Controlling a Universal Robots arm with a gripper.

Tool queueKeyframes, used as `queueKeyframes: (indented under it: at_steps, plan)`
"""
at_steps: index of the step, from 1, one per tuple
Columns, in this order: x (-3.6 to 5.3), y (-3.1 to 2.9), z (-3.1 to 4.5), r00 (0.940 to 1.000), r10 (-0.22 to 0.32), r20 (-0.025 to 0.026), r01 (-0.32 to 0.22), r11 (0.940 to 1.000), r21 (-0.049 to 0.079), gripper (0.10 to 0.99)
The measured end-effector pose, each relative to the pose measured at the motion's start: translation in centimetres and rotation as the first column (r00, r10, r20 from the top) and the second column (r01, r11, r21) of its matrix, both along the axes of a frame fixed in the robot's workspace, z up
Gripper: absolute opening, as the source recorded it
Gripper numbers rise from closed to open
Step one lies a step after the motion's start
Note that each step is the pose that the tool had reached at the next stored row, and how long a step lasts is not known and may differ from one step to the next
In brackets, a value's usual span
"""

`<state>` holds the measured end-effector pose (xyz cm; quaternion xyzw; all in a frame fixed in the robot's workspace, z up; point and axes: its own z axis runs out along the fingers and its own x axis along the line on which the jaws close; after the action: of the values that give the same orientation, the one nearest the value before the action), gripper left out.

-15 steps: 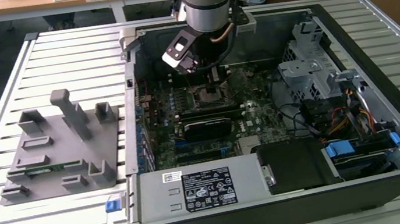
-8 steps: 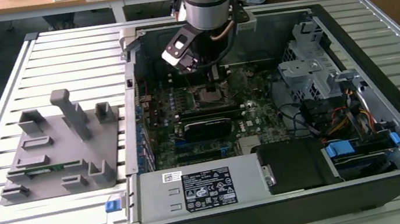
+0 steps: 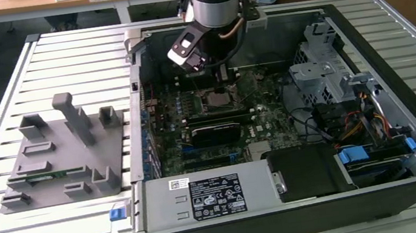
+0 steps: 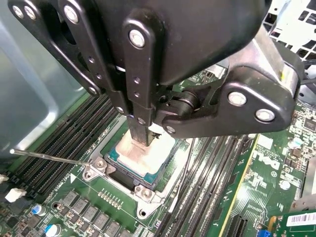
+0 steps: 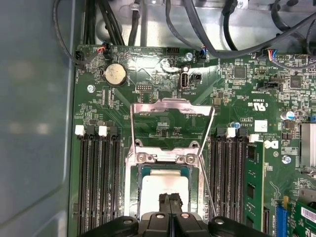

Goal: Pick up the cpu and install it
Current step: 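Close the cpu cover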

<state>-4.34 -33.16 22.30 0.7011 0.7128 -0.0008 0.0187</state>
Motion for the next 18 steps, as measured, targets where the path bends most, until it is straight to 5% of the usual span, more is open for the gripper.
queueKeyframes:
  at_steps: [18]
  plan:
    - [0.0, 0.0, 1.64, 1.0, -0.005, -0.0007, 0.005, 1.0, 0.0, 0.106]
